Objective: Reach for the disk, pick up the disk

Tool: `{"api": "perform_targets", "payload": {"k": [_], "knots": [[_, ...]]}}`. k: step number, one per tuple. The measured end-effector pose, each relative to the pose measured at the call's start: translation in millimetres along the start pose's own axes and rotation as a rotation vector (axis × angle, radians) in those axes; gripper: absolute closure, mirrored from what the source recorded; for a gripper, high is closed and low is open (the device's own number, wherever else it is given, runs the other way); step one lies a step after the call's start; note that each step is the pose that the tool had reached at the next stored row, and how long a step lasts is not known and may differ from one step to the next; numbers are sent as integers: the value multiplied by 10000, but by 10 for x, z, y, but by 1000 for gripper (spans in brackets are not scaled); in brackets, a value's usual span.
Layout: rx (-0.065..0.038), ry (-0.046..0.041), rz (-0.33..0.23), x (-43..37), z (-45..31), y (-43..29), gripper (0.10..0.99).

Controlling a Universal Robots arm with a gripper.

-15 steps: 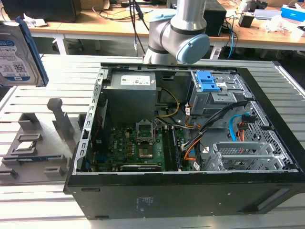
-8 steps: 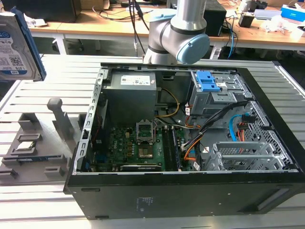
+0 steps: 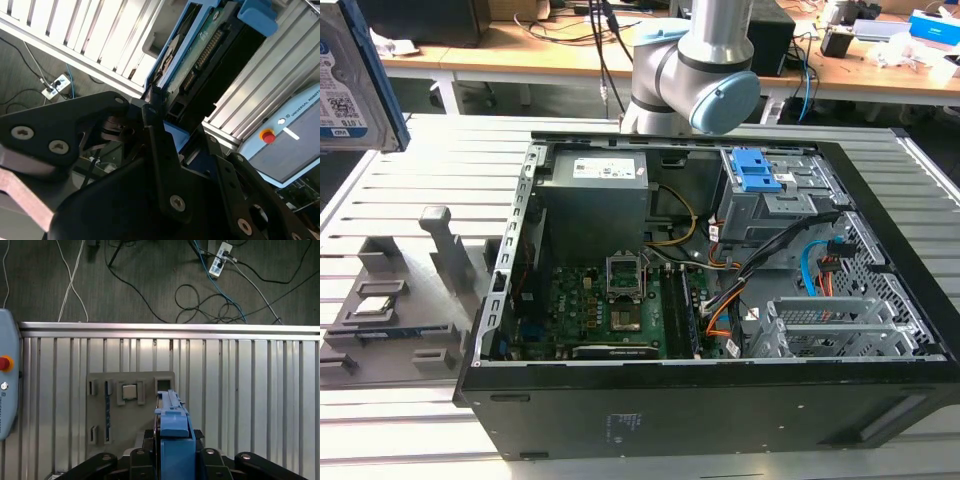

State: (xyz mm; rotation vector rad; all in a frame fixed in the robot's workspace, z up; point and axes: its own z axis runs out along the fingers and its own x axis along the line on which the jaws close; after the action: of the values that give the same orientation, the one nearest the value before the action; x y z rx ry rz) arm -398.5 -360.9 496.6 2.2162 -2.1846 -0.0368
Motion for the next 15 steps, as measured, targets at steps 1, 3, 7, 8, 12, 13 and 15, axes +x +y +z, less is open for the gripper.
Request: {"api": "perform_targets", "payload": {"k": [1, 3, 7, 8, 12, 13, 15], "knots": [[-1, 0, 0, 0, -39, 1, 722], [0, 0, 0, 0, -81, 3, 722], [0, 0, 0, 0, -90, 4, 722], [0, 0, 0, 1, -90, 4, 722], [0, 6, -2, 1, -91, -21, 722], [-1, 9, 0, 1, -92, -43, 722], [-1, 13, 0, 2, -94, -84, 722]]}}
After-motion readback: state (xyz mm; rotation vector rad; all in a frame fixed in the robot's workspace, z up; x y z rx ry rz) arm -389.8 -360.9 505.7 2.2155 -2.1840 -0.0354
